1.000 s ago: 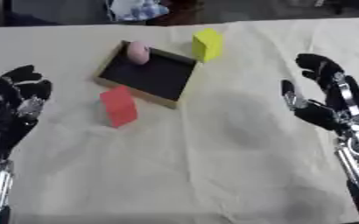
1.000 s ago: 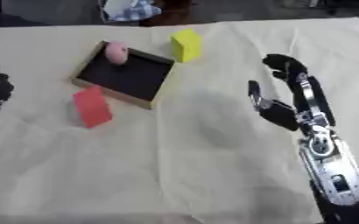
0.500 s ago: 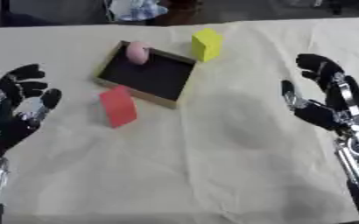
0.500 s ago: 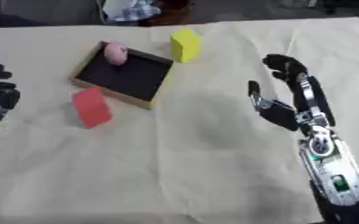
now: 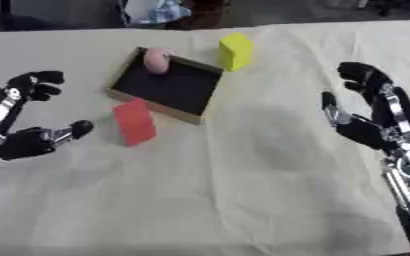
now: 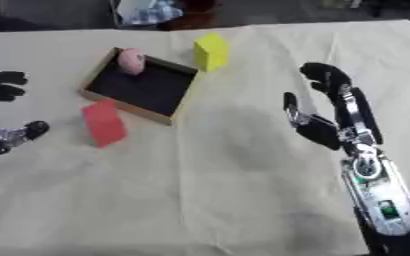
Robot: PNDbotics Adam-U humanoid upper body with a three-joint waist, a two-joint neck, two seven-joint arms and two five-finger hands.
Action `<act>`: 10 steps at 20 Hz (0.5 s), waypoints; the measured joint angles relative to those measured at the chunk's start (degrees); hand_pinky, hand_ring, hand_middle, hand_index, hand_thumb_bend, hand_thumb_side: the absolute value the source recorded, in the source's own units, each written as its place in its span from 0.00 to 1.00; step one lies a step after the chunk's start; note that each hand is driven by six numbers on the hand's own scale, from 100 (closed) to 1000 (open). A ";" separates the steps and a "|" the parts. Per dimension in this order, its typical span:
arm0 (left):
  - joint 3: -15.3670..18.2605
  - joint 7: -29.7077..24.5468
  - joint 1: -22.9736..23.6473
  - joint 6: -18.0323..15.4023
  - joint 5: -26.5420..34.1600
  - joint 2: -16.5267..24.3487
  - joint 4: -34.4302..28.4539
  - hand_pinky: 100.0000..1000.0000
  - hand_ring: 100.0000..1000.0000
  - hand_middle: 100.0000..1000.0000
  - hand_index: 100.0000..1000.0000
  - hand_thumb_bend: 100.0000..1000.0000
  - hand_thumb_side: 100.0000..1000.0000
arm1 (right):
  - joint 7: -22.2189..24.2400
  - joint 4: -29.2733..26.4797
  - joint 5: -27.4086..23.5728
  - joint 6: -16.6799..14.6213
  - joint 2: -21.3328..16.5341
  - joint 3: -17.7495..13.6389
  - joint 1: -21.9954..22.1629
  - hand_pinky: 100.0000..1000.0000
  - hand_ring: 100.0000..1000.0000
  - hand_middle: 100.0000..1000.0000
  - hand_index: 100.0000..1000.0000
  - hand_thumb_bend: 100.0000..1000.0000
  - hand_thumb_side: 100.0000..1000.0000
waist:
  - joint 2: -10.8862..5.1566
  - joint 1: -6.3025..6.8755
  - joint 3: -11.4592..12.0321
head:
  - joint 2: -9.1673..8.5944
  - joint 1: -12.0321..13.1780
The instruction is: Pick up objects on the table and place them in the box.
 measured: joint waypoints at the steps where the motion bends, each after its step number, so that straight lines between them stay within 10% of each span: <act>1: -0.65 -0.72 -0.57 0.24 -0.96 0.02 0.31 0.80 0.76 0.75 0.87 0.69 0.42 | 0.00 0.00 -0.01 0.00 0.00 0.00 0.01 0.85 0.84 0.80 0.74 0.13 0.00 | -0.01 0.00 0.01 | 0.00 0.01; 10: -7.21 -4.42 -6.56 -0.89 -10.12 -0.28 4.61 0.80 0.76 0.76 0.87 0.66 0.37 | 0.03 0.03 -0.06 0.03 0.00 0.32 0.20 0.85 0.84 0.80 0.74 0.13 0.00 | -0.01 0.00 -0.23 | 0.03 0.43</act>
